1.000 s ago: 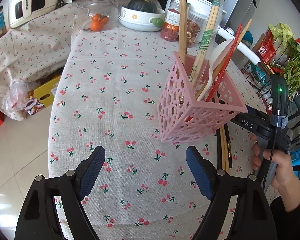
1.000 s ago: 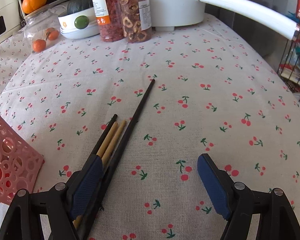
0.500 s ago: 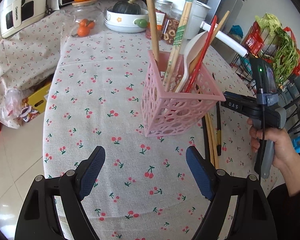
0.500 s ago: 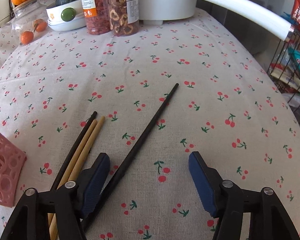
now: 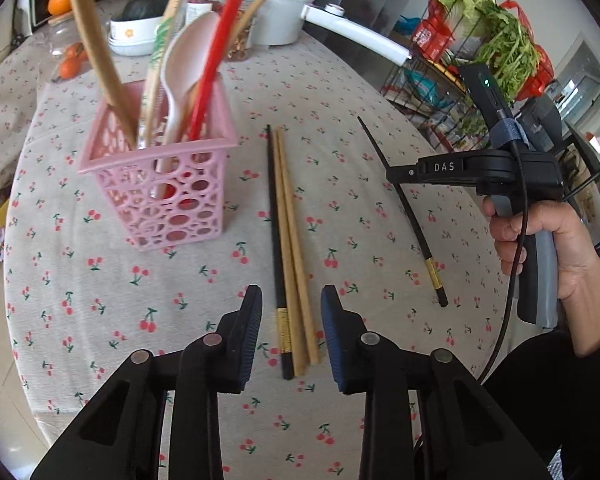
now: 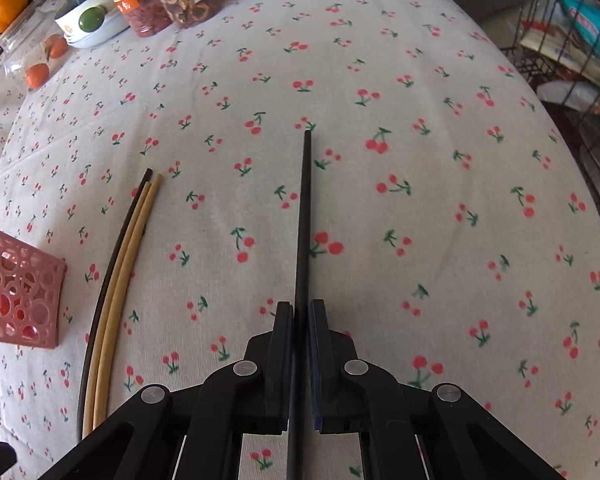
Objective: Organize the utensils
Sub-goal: 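Move the right tool to the black chopstick and grasp it, then grasp a wooden chopstick with the left tool while the right lifts the black chopstick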
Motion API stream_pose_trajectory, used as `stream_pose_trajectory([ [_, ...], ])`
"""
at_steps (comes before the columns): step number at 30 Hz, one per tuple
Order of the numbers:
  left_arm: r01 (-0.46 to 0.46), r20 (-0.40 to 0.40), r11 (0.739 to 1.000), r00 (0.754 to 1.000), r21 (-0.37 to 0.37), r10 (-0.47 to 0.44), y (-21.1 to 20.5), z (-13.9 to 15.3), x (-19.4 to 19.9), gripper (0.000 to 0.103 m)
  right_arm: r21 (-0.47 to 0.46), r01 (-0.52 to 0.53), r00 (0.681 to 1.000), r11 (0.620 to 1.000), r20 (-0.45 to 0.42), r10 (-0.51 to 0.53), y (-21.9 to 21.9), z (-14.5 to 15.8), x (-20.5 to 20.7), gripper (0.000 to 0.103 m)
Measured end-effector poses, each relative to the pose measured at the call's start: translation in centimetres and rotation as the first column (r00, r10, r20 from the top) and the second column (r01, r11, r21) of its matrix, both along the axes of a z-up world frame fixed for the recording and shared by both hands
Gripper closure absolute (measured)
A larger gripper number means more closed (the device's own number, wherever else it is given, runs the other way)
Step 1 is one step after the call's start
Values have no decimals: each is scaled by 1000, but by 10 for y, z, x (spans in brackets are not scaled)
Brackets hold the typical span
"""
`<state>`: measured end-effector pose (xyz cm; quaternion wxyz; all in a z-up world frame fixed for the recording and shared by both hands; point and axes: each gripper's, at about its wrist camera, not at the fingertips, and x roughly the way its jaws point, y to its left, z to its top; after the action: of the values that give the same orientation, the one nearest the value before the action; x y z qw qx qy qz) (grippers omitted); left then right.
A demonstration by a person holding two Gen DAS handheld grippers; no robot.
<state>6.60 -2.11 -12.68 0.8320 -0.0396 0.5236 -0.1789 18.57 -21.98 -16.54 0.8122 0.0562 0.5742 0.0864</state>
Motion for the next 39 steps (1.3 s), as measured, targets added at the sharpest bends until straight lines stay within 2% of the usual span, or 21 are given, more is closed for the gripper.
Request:
stream_pose_trajectory([
  [3,28,1,996,1000,79,-28,-25,-4,6,90,21,13,1000,1000,14,-13,-19,11,-8,99],
  [6,10,-18,992,1000,124,-8,-47,-10,23,91,37,18,999,999,34,-20,-35,22,-14,99],
  [11,-48,-7,985,999,167,50,-76,-17,59,91,71,45,998,996,35,-48,-54,27,-14,98],
  [18,-152,-31,958,986,244,164,-79,-29,99,91,115,45,998,992,37,-50,-59,30,-8,98],
  [27,-209,-56,931,970,299,235,-73,-40,122,90,155,44,999,987,9,-46,-65,23,1,98],
  [33,-214,-68,929,967,302,245,-73,-41,128,90,174,50,999,984,-1,-51,-67,20,4,98],
  [39,-162,-82,936,977,312,197,-87,-44,125,90,179,59,998,982,-9,-59,-68,20,3,98],
])
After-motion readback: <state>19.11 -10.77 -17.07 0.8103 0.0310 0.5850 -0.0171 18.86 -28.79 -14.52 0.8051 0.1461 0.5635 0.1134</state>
